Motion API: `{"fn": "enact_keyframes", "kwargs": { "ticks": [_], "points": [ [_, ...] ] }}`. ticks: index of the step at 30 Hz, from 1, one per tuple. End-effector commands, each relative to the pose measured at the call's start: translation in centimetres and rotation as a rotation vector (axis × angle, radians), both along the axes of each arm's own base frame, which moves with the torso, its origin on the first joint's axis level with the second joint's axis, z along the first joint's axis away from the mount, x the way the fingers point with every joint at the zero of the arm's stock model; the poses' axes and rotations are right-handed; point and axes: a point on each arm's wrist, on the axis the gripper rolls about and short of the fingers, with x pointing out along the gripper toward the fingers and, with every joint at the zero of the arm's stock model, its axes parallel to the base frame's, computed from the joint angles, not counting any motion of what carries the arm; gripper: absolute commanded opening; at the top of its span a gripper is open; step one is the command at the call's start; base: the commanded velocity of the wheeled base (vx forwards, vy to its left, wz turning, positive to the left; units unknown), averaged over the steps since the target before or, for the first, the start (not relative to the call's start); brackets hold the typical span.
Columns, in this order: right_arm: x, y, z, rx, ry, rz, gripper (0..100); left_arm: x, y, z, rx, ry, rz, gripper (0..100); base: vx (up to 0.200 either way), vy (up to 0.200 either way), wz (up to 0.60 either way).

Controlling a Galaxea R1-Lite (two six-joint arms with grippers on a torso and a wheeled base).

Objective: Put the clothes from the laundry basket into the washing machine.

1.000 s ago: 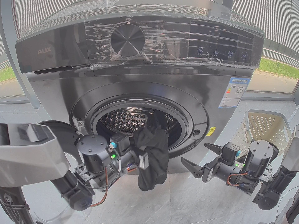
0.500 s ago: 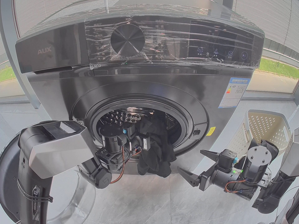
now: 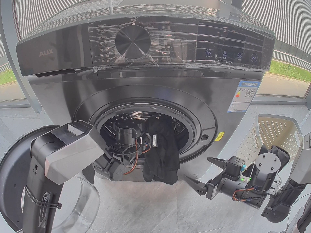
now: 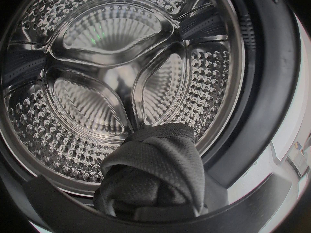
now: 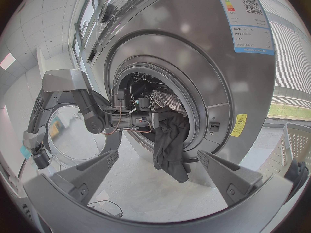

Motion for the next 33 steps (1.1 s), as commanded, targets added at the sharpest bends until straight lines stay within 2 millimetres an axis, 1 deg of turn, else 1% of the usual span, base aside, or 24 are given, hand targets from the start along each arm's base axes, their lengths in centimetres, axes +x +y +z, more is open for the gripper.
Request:
{"fn": "enact_keyframes", "kwargs": {
  "ticks": [1, 3, 4, 7, 8, 9, 10, 12, 16, 24, 25, 29, 31, 32, 33],
  "points": [
    [0.1, 0.1, -0.3, -0.006, 0.007, 0.0, 100, 2.0, -1.1, -0.4, -0.016, 0.004, 0.004, 0, 0.0, 0.0, 0.0],
    [0.1, 0.1, -0.3, -0.008, 0.009, 0.0, 100, 3.2, -1.2, -0.6, -0.017, 0.001, 0.017, 0, 0.0, 0.0, 0.0],
    [0.1, 0.1, -0.3, -0.007, 0.008, 0.0, 100, 4.1, -1.1, -0.7, -0.02, -0.008, 0.035, 0, 0.0, 0.0, 0.0],
    [0.1, 0.1, -0.2, -0.005, 0.006, 0.0, 100, 6.2, -1.3, -0.2, -0.035, -0.042, 0.073, 0, 0.0, 0.0, 0.0],
    [0.2, 0.1, -0.2, -0.005, 0.006, -0.003, 100, 6.8, -1.2, 0.1, -0.039, -0.052, 0.096, 0, 0.0, 0.0, 0.0],
    [0.2, 0.1, -0.2, -0.005, 0.006, -0.003, 100, 6.9, -1.1, 0.2, -0.041, -0.055, 0.099, 0, 0.0, 0.0, 0.0],
    [0.2, 0.1, -0.2, -0.004, 0.005, -0.001, 100, 7.8, -0.8, 0.3, -0.04, -0.057, 0.126, 0, 0.0, 0.0, 0.0],
    [0.2, 0.1, -0.2, -0.004, 0.005, -0.001, 100, 8.1, -0.8, 0.2, -0.036, -0.051, 0.135, 0, 0.0, 0.0, 0.0],
    [0.2, 0.1, -0.2, -0.004, 0.005, -0.001, 100, 8.2, -0.8, 0.0, -0.033, -0.047, 0.138, 0, 0.0, 0.0, 0.0],
    [0.2, 0.1, -0.2, -0.004, 0.005, 0.0, 100, 8.2, -0.3, 0.2, -0.034, -0.045, 0.149, 0, 0.0, 0.0, 0.0],
    [0.2, 0.1, -0.2, -0.004, 0.005, 0.0, 100, 8.2, -0.3, 0.2, -0.037, -0.047, 0.149, 100, 0.0, 0.0, 0.0],
    [0.2, 0.1, -0.2, -0.002, 0.003, 0.0, 100, 7.9, -0.2, 0.5, -0.031, -0.041, 0.148, 100, 0.0, 0.0, 0.0],
    [0.2, 0.1, -0.2, -0.003, 0.004, 0.0, 100, 6.8, -0.2, 1.3, -0.016, -0.014, 0.134, 100, 0.0, 0.0, 0.0],
    [0.2, 0.1, -0.2, -0.003, 0.004, 0.0, 100, 6.7, -0.2, 1.3, -0.015, -0.012, 0.131, 100, 0.0, 0.0, 0.0],
    [0.2, 0.1, -0.2, -0.003, 0.004, -0.001, 100, 5.8, -0.1, 1.6, 0.0, 0.014, 0.113, 100, 0.0, 0.0, 0.0]
  ]
}}
